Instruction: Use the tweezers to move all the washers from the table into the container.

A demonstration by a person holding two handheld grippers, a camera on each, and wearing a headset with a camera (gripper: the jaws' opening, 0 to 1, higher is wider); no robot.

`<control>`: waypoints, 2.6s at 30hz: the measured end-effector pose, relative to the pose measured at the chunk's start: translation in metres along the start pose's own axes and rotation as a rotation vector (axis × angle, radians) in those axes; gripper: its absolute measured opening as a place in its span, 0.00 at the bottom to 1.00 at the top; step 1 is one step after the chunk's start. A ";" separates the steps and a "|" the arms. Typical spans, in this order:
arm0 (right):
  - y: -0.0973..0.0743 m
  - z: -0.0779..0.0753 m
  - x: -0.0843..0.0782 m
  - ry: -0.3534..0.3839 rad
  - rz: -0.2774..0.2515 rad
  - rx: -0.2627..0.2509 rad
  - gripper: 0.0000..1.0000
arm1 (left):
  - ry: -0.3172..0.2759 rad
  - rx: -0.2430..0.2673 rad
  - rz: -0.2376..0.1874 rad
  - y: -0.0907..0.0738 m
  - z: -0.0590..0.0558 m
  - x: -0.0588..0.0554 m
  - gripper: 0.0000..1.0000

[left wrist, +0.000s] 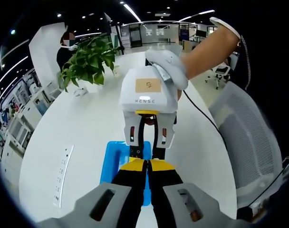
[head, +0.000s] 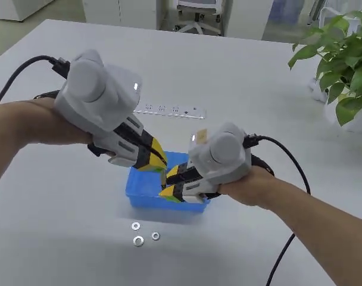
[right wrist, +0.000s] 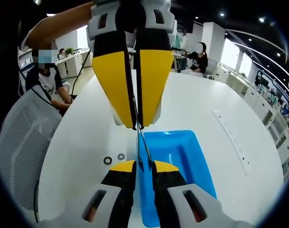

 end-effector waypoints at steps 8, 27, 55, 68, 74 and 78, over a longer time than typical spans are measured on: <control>0.000 0.001 0.005 -0.018 -0.007 -0.006 0.14 | 0.010 0.013 -0.001 -0.005 -0.001 0.002 0.05; -0.003 0.018 0.011 -0.039 -0.015 -0.001 0.13 | 0.021 0.020 0.002 -0.009 -0.020 0.003 0.05; 0.016 0.057 -0.012 -0.023 -0.011 0.040 0.13 | -0.019 -0.026 0.014 0.013 -0.049 -0.021 0.05; 0.024 0.065 -0.025 -0.019 0.002 0.051 0.12 | -0.036 -0.058 0.019 0.025 -0.054 -0.030 0.05; 0.027 0.067 -0.028 -0.019 0.008 0.056 0.12 | -0.043 -0.063 0.021 0.029 -0.055 -0.034 0.05; 0.029 0.067 -0.030 -0.018 0.010 0.056 0.12 | -0.045 -0.064 0.023 0.030 -0.055 -0.036 0.05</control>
Point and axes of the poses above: the centre of the closed fingertips' face, and the gripper's own axes: y roughly forward along the fingers, z roughly to its left, x roughly out of its top, the point moved 10 cm from there along -y, roughly backward along the fingers, and after that the axes turned 6 degrees about -x, right-handed, at the moved point
